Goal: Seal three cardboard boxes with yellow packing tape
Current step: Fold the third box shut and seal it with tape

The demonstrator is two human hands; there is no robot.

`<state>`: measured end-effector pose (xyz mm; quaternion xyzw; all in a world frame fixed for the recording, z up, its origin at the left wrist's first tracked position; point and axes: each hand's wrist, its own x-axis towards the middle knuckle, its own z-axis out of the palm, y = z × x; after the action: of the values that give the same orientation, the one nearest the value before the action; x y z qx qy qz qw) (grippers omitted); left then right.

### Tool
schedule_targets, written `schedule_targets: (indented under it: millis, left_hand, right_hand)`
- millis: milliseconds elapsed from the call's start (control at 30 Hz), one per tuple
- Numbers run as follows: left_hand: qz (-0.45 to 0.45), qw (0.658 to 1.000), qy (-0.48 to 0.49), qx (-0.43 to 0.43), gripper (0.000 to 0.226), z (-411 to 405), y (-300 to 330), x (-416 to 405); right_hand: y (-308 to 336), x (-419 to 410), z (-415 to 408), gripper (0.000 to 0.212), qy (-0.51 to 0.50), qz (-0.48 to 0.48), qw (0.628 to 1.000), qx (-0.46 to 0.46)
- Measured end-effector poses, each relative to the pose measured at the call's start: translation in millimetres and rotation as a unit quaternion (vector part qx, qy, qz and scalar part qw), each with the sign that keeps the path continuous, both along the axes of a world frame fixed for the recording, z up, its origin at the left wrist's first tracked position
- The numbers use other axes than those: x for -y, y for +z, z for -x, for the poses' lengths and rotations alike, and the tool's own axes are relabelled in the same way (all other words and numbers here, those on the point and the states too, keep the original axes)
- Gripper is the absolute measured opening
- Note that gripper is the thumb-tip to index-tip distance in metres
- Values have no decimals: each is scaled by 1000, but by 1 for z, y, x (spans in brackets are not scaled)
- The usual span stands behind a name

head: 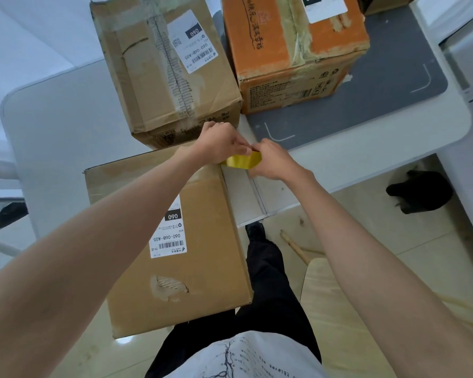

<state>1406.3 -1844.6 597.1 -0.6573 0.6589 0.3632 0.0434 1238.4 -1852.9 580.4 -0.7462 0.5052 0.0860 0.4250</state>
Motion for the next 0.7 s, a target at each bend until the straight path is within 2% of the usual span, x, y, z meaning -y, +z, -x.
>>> schedule_targets:
  millis: [100, 133, 200, 267, 333, 400, 467, 567, 700]
  left_hand:
    - [82, 996, 4, -28, 25, 4, 12, -11]
    - [120, 991, 35, -45, 33, 6, 16, -17]
    - [174, 973, 128, -82, 67, 10, 27, -30]
    - [175, 957, 201, -116, 94, 10, 37, -42]
    - [144, 953, 236, -123, 105, 7, 49, -49]
    - [121, 956, 244, -113, 103, 3, 65, -55]
    - [122, 956, 244, -110, 91, -2, 80, -59]
    - [144, 954, 240, -107, 69, -9, 104, -63]
    - [189, 947, 245, -87, 57, -14, 131, -63]
  right_hand:
    - [11, -5, 7, 49, -47, -5, 998, 28]
    - [15, -8, 10, 52, -79, -5, 996, 44]
    - [20, -16, 14, 48, -131, -13, 988, 79]
    - [27, -25, 18, 39, -150, -18, 982, 113]
    - [40, -34, 20, 40, -160, -32, 976, 147]
    - [53, -41, 18, 41, -168, -50, 968, 178]
    - [65, -45, 13, 42, -178, -66, 960, 205]
    - [82, -47, 1, 40, -186, -72, 952, 233]
    - [102, -45, -14, 30, -188, -71, 945, 258]
